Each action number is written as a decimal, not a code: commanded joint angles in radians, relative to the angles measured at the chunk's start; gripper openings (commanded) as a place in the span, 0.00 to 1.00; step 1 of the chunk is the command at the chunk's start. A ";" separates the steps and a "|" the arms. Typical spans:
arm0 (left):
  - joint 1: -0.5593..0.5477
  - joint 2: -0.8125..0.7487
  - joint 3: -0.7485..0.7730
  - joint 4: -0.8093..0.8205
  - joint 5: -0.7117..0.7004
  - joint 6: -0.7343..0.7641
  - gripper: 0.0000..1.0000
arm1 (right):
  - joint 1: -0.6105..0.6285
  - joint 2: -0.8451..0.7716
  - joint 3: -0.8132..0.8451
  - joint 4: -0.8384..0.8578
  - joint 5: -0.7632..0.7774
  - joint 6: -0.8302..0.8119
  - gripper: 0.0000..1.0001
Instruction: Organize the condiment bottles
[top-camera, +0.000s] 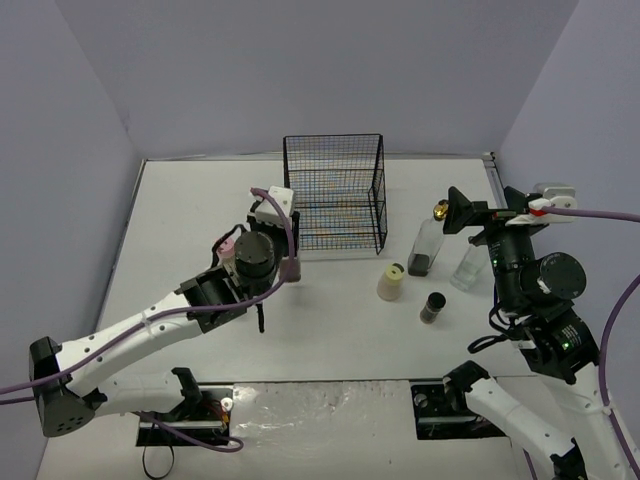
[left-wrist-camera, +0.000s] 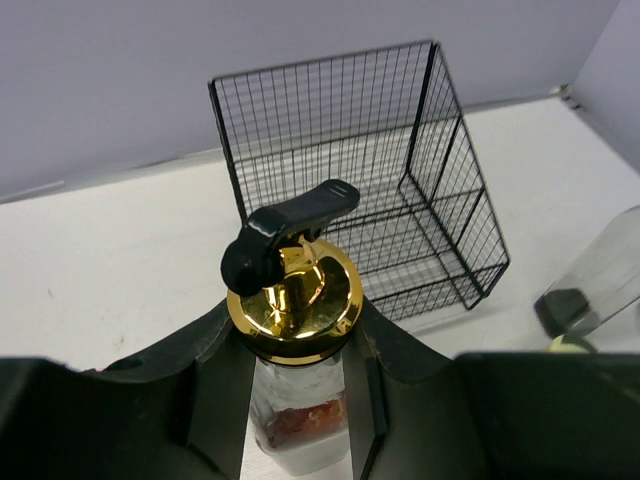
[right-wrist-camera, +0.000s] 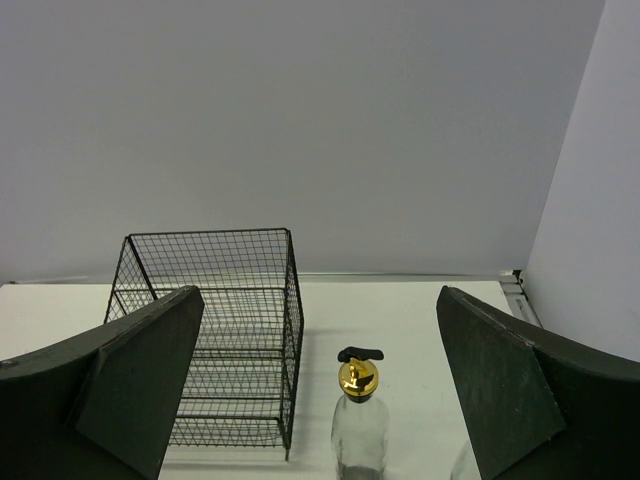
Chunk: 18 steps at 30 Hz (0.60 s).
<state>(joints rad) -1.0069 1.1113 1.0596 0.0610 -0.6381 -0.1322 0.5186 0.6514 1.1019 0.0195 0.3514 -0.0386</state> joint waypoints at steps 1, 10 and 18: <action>0.009 -0.027 0.193 -0.010 0.030 0.031 0.00 | 0.008 0.031 0.022 0.060 -0.014 -0.001 1.00; 0.169 0.132 0.503 -0.115 0.237 0.033 0.00 | 0.009 0.053 0.025 0.046 -0.027 0.007 1.00; 0.295 0.347 0.813 -0.171 0.360 0.057 0.00 | 0.009 0.093 0.042 0.012 -0.074 0.019 1.00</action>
<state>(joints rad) -0.7474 1.4145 1.6955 -0.1786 -0.3769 -0.1019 0.5190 0.7042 1.1031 -0.0116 0.3171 -0.0267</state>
